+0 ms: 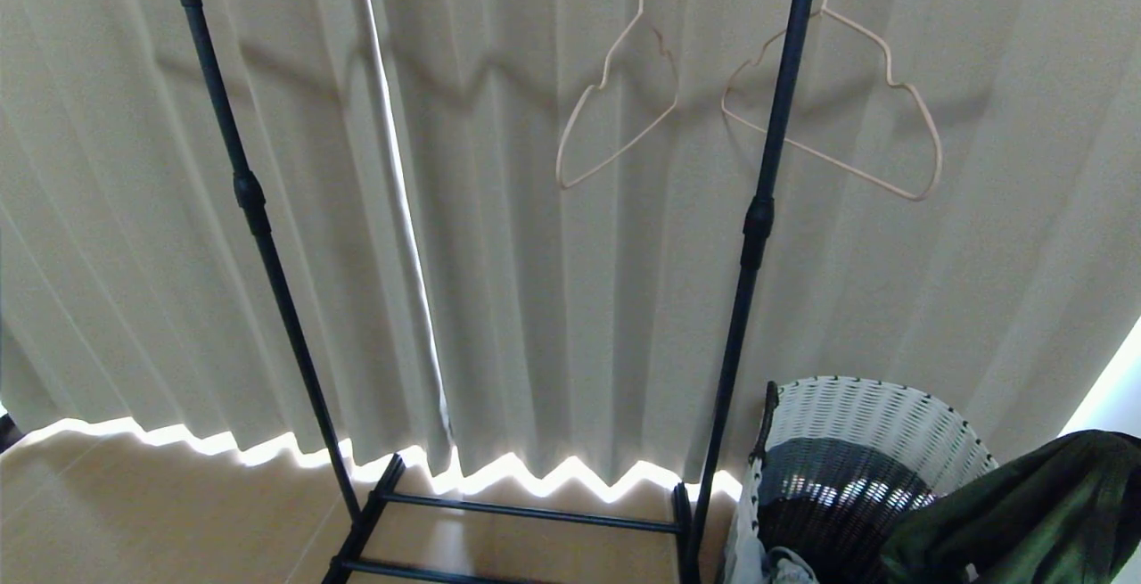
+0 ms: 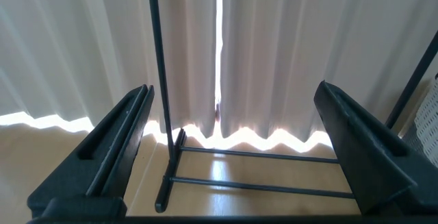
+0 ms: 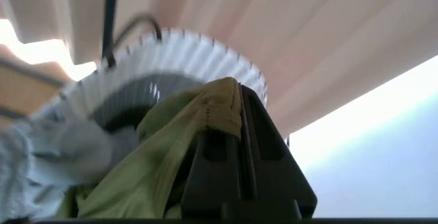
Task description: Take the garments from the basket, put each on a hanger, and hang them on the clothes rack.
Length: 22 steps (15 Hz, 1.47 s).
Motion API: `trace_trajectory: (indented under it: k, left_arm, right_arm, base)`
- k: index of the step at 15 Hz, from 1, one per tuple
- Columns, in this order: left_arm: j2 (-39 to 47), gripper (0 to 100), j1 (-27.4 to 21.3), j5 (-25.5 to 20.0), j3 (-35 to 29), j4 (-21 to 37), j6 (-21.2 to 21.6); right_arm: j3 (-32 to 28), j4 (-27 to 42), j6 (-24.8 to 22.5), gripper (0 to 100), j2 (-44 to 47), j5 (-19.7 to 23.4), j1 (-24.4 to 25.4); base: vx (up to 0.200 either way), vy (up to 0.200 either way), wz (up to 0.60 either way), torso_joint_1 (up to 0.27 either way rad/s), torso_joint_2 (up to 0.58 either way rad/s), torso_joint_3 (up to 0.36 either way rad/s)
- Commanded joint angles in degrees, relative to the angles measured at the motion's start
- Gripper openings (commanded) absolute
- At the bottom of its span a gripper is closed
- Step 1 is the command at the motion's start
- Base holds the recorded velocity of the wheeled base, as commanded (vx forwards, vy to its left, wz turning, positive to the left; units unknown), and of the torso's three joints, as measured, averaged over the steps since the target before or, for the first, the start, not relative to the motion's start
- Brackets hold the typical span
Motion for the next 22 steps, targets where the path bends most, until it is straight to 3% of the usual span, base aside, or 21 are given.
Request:
trace_trajectory:
  k: [1, 9, 15, 22]
  left_arm:
    - [0.02, 100, 0.0, 0.09, 0.0, -0.04, 0.01]
    - [0.02, 100, 0.0, 0.09, 0.0, -0.04, -0.08]
    - [0.02, 100, 0.0, 0.09, 0.0, -0.04, 0.01]
    - [0.02, 100, 0.0, 0.09, 0.0, -0.04, -0.08]
  right_arm:
    - [-0.67, 0.34, 0.02, 0, -4.72, 0.25, 0.01]
    - [-0.49, 0.34, 0.02, 0, -5.52, 0.16, 0.01]
    - [0.04, 0.42, 0.02, 0, -5.52, 0.25, 0.01]
    - [-0.05, 0.42, 0.02, 0, -5.52, 0.25, 0.01]
  base:
    - [-0.2, 0.0, 0.0, -0.002, 0.0, -0.002]
    - [-0.2, 0.0, 0.0, 0.001, 0.0, 0.003]
    - [0.0, 0.0, 0.0, 0.0, 0.0, 0.0]
    - [0.0, 0.171, 0.0, 0.005, 0.0, 0.004]
